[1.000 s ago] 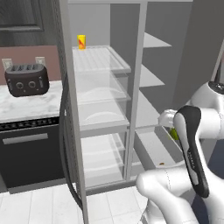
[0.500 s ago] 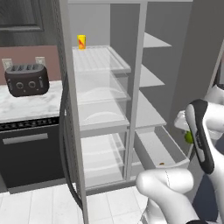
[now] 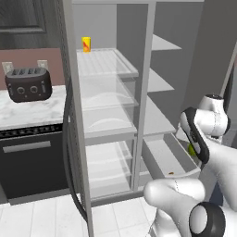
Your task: Take the mushroom and lime from the fridge shelf and place them in the freezer drawer to begin freezing them.
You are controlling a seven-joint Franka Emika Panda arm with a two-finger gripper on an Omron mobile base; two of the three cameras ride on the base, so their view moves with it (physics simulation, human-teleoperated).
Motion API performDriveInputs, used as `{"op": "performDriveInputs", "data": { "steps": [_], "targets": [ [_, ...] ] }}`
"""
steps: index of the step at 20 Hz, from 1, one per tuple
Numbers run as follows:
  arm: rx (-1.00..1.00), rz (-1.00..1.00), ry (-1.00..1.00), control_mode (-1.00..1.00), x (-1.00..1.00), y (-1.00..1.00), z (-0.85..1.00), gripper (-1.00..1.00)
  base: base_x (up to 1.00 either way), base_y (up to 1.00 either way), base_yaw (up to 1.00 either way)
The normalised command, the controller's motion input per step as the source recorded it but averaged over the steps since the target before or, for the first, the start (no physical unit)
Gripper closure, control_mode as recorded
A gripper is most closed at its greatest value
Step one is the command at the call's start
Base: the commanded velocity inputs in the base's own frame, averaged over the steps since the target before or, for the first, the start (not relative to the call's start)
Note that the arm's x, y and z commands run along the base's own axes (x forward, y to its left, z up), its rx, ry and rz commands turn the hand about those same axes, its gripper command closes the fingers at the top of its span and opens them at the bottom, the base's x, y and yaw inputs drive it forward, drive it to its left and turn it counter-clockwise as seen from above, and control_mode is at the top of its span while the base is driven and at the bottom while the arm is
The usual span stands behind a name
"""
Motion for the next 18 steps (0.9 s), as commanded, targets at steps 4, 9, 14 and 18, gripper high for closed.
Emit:
{"op": "performDriveInputs", "data": {
  "steps": [4, 9, 14, 18],
  "targets": [
    [0.0, -0.15, 0.14, -1.0, 0.41, 0.0, -0.36, 1.0, 0.0, 0.0, 0.0],
    [0.0, -0.09, 0.12, -1.0, 0.46, -0.03, -0.23, 1.0, 0.0, 0.0, 0.0],
    [0.0, -0.06, 0.11, -1.0, 0.46, -0.06, -0.18, 1.0, 0.0, 0.0, 0.0],
    [0.0, -0.05, 0.08, -1.0, 0.34, -0.01, -0.19, 1.0, 0.0, 0.0, 0.0]
  ]
}}
